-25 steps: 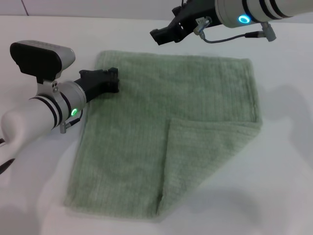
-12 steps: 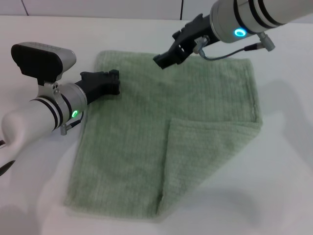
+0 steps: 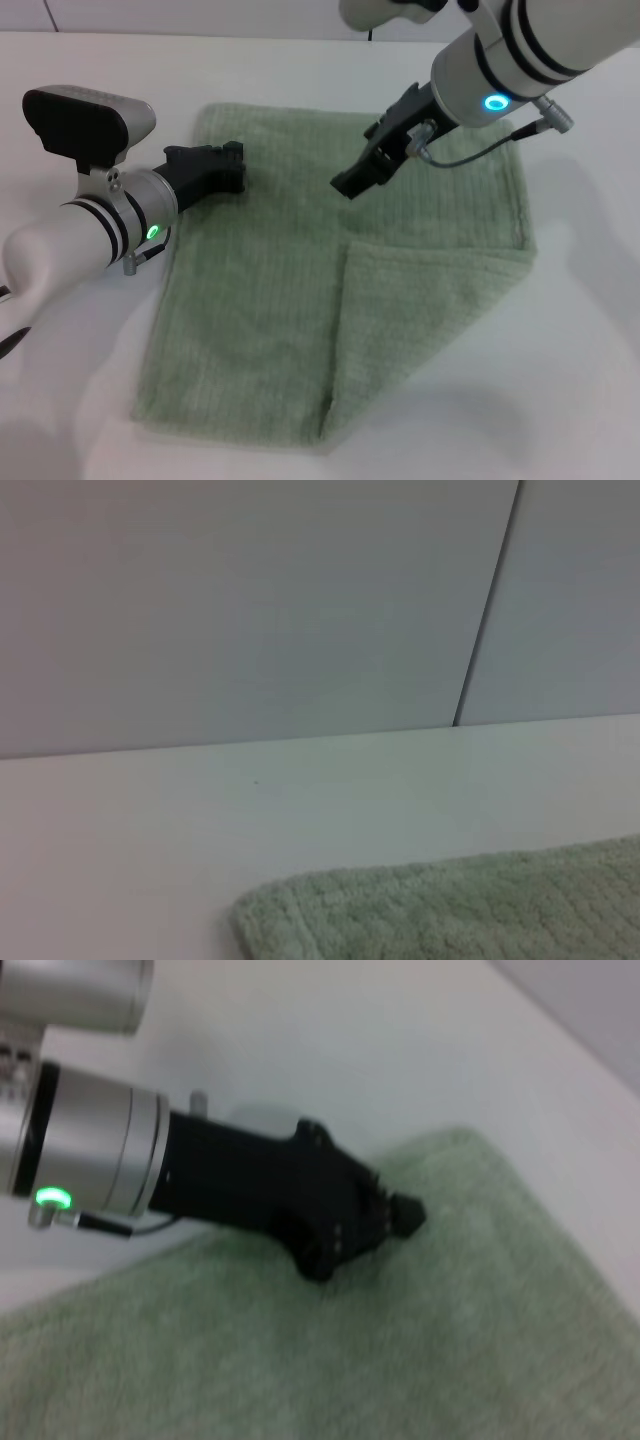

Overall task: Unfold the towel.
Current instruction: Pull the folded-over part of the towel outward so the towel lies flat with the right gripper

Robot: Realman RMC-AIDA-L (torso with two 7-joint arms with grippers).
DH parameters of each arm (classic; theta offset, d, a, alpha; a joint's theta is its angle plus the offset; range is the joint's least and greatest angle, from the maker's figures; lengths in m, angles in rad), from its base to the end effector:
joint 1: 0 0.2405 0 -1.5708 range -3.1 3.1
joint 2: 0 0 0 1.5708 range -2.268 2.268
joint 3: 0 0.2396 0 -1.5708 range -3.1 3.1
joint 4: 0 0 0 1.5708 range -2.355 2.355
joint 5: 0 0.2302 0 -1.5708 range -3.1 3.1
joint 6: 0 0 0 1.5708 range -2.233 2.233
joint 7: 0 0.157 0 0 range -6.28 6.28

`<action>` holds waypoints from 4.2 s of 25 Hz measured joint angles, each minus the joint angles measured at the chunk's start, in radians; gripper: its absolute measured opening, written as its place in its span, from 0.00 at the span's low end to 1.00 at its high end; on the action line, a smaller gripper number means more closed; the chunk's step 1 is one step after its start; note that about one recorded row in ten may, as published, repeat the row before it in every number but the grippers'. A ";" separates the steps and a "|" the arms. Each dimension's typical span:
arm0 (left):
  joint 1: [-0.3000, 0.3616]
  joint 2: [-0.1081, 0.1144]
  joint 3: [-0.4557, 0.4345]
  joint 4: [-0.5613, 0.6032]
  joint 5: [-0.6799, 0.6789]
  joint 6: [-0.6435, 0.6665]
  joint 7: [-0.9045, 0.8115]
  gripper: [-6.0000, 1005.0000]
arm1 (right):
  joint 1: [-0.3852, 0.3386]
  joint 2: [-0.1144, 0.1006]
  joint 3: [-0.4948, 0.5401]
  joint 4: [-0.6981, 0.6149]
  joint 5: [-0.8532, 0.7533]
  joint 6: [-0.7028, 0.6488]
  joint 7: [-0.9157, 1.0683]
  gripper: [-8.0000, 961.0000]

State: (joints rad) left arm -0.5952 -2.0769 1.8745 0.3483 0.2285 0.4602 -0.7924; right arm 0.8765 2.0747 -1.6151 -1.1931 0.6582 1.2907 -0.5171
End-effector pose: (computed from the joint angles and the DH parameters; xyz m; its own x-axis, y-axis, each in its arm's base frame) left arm -0.2811 0.4040 -0.0964 0.6918 0.4464 0.5676 0.7219 -0.4116 -0.5562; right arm 0.0633 0.3980 -0.0664 0.8996 -0.3985 0.1784 -0.3076 -0.8684 -0.3889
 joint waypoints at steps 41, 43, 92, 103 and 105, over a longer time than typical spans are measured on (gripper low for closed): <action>-0.003 0.000 0.000 0.001 0.000 0.001 -0.004 0.00 | 0.118 0.012 -0.038 0.330 0.089 0.024 -0.123 0.77; -0.001 0.000 0.000 0.001 0.000 0.003 -0.005 0.00 | 0.121 0.012 -0.044 0.337 0.093 0.015 -0.124 0.77; 0.001 0.001 0.000 0.003 0.000 0.006 -0.008 0.00 | 0.173 0.014 -0.085 0.454 0.143 -0.055 -0.161 0.34; 0.002 0.002 0.000 0.003 0.000 0.008 -0.006 0.00 | 0.171 0.009 -0.098 0.446 0.137 -0.048 -0.170 0.03; 0.003 0.003 0.000 0.003 0.000 0.008 -0.003 0.00 | 0.166 0.006 -0.097 0.415 0.137 -0.026 -0.167 0.02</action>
State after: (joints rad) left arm -0.5918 -2.0741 1.8744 0.3512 0.2285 0.4679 -0.7956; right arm 1.0426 2.0809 -1.7121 -0.7781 0.7947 1.2644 -0.6844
